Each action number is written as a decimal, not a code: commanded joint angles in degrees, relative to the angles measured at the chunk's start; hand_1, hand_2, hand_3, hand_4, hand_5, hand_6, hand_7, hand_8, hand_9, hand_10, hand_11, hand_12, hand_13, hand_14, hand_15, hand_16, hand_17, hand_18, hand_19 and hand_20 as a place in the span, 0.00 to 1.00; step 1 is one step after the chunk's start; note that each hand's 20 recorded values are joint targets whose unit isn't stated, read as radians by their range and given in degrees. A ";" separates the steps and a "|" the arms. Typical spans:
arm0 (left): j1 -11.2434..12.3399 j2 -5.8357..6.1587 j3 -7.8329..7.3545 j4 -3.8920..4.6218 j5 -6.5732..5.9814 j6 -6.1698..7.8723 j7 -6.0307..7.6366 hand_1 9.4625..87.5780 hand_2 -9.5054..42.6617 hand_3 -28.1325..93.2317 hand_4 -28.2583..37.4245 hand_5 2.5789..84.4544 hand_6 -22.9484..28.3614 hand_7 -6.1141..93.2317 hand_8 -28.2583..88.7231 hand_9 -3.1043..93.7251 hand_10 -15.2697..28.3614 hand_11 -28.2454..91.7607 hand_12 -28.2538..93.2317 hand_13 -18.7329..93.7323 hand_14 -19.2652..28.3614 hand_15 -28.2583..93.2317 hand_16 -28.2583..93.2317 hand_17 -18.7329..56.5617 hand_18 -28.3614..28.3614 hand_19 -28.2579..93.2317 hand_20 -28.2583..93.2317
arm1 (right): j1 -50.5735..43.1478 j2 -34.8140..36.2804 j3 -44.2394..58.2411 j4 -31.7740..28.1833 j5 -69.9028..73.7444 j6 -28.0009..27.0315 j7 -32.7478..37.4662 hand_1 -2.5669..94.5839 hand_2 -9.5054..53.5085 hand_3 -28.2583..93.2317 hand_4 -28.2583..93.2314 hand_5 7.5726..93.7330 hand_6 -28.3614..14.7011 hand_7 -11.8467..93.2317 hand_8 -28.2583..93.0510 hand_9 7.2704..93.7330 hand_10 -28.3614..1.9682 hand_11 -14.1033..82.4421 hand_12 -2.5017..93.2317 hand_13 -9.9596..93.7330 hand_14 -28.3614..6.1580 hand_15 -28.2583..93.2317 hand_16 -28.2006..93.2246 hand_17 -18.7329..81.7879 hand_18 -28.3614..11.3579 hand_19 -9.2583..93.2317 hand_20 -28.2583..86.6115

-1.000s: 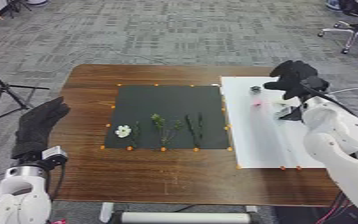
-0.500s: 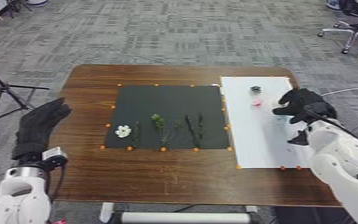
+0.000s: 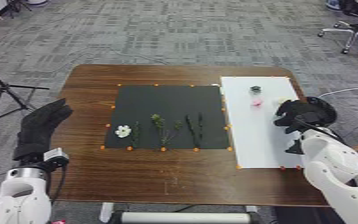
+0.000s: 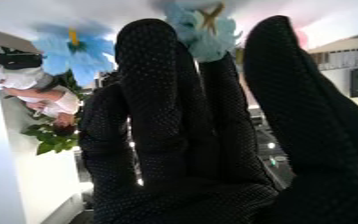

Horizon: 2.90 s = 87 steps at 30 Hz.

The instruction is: Arrange flowers

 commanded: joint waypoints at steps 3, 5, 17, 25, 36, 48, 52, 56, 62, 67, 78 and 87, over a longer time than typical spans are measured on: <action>0.93 -0.66 -0.49 -0.75 0.01 -0.50 -0.14 0.21 0.28 0.81 0.00 0.59 0.51 0.20 0.18 0.54 0.69 0.41 0.33 0.51 0.79 0.43 0.23 0.35 0.73 0.33 0.40 | 3.00 1.39 -3.39 2.39 -2.25 6.95 -0.68 0.68 0.00 0.65 0.11 0.76 0.65 0.25 0.29 0.84 0.55 0.21 0.30 0.87 0.61 0.60 0.51 0.58 0.19 0.84 0.74; 1.18 -0.49 -0.73 -0.84 -0.12 -0.26 -0.01 0.21 0.28 0.81 0.00 0.59 0.51 0.20 0.18 0.54 0.69 0.41 0.33 0.51 0.79 0.43 0.23 0.35 0.73 0.33 0.40 | 4.69 2.17 -4.02 1.47 -1.47 8.13 -0.68 0.70 0.00 0.65 0.11 0.80 0.67 0.26 0.30 0.88 0.56 0.19 0.32 0.89 0.63 0.61 0.52 0.60 0.19 0.85 0.74; 1.97 0.52 -2.12 -0.49 -1.45 1.11 -0.21 0.21 0.28 0.81 0.00 0.59 0.51 0.20 0.18 0.54 0.69 0.41 0.33 0.51 0.79 0.43 0.23 0.35 0.73 0.33 0.40 | 33.79 2.57 -26.53 -7.56 13.73 7.61 -4.89 0.70 0.00 0.67 0.11 0.84 0.67 0.26 0.30 0.92 0.56 0.18 0.34 0.91 0.66 0.62 0.53 0.62 0.19 0.88 0.75; 0.28 0.90 -1.18 0.32 -1.48 1.10 -0.54 0.20 0.29 0.81 0.00 0.59 0.51 0.20 0.18 0.54 0.69 0.41 0.33 0.51 0.79 0.43 0.23 0.35 0.73 0.33 0.40 | 42.49 -10.68 -38.55 -3.13 22.72 1.52 -7.70 0.69 0.00 0.67 0.11 0.84 0.67 0.26 0.30 0.92 0.57 0.18 0.33 0.92 0.66 0.62 0.54 0.62 0.19 0.88 0.75; -0.70 1.25 0.13 0.15 -1.34 0.94 -0.06 0.20 0.29 0.81 0.00 0.59 0.51 0.20 0.18 0.54 0.69 0.41 0.33 0.51 0.79 0.43 0.23 0.35 0.73 0.33 0.40 | 44.85 -23.79 -45.72 5.27 22.73 -2.15 -7.72 0.68 0.00 0.68 0.11 0.85 0.70 0.26 0.29 0.92 0.59 0.17 0.32 0.92 0.68 0.63 0.54 0.63 0.20 0.90 0.74; -1.93 1.83 2.49 0.63 -2.50 3.29 0.95 0.19 0.28 0.81 0.00 0.44 0.51 0.18 0.18 0.54 0.69 0.41 0.33 0.51 0.79 0.43 0.23 0.34 0.73 0.34 0.40 | 43.10 -32.20 -47.56 14.12 16.00 -0.35 -10.28 0.67 0.00 0.68 0.10 0.85 0.72 0.26 0.28 0.92 0.63 0.17 0.29 0.93 0.70 0.64 0.54 0.64 0.22 0.92 0.73; -2.96 1.82 3.39 1.03 -2.56 3.20 1.02 0.19 0.27 0.81 0.00 0.38 0.50 0.18 0.18 0.53 0.68 0.41 0.33 0.51 0.80 0.43 0.23 0.34 0.73 0.34 0.40 | 41.58 -33.61 -48.10 16.42 14.09 2.73 -10.15 0.66 0.00 0.68 0.10 0.85 0.73 0.26 0.28 0.92 0.65 0.16 0.27 0.93 0.71 0.64 0.54 0.64 0.23 0.92 0.73; -4.38 2.42 5.04 1.48 -2.83 3.96 1.09 0.18 0.26 0.81 0.00 0.34 0.49 0.18 0.18 0.52 0.68 0.41 0.33 0.51 0.80 0.43 0.23 0.34 0.73 0.34 0.40 | 39.92 -34.84 -47.99 18.59 12.18 5.82 -9.90 0.66 0.00 0.68 0.10 0.85 0.73 0.26 0.27 0.91 0.65 0.16 0.26 0.93 0.72 0.64 0.54 0.64 0.23 0.93 0.72; -5.18 2.40 5.44 1.91 -2.24 2.43 0.70 0.17 0.25 0.81 0.00 0.31 0.49 0.17 0.18 0.52 0.67 0.42 0.34 0.51 0.80 0.43 0.23 0.34 0.74 0.34 0.40 | 38.90 -35.99 -47.66 21.49 7.54 8.44 -9.55 0.66 0.00 0.67 0.10 0.84 0.74 0.26 0.27 0.89 0.65 0.17 0.23 0.94 0.72 0.64 0.54 0.65 0.23 0.93 0.72; -5.22 2.28 4.96 1.82 -1.03 1.08 0.05 0.18 0.24 0.81 0.00 0.38 0.51 0.18 0.18 0.52 0.67 0.42 0.34 0.51 0.80 0.43 0.23 0.34 0.74 0.34 0.40 | 38.43 -36.51 -46.77 23.51 3.36 8.08 -8.74 0.65 0.02 0.67 0.09 0.82 0.74 0.25 0.26 0.87 0.66 0.18 0.20 0.94 0.72 0.64 0.54 0.65 0.23 0.94 0.71; -3.66 1.33 3.79 1.59 -0.96 -0.44 0.78 0.18 0.24 0.81 0.00 0.41 0.51 0.18 0.18 0.52 0.67 0.42 0.34 0.50 0.80 0.43 0.23 0.34 0.74 0.33 0.40 | 38.36 -37.18 -44.64 24.14 2.45 3.75 -7.65 0.64 0.15 0.62 0.10 0.73 0.69 0.23 0.24 0.75 0.65 0.24 0.12 0.93 0.72 0.62 0.53 0.64 0.24 0.93 0.71; -3.51 1.12 3.48 1.58 -0.89 -0.88 0.80 0.18 0.23 0.81 0.00 0.42 0.52 0.18 0.18 0.52 0.67 0.42 0.34 0.50 0.80 0.43 0.23 0.34 0.74 0.33 0.40 | 37.97 -37.07 -43.46 22.80 3.41 -1.30 -7.72 0.55 0.13 0.68 0.11 0.66 0.67 0.22 0.24 0.68 0.61 0.24 0.11 0.92 0.68 0.61 0.52 0.63 0.23 0.92 0.70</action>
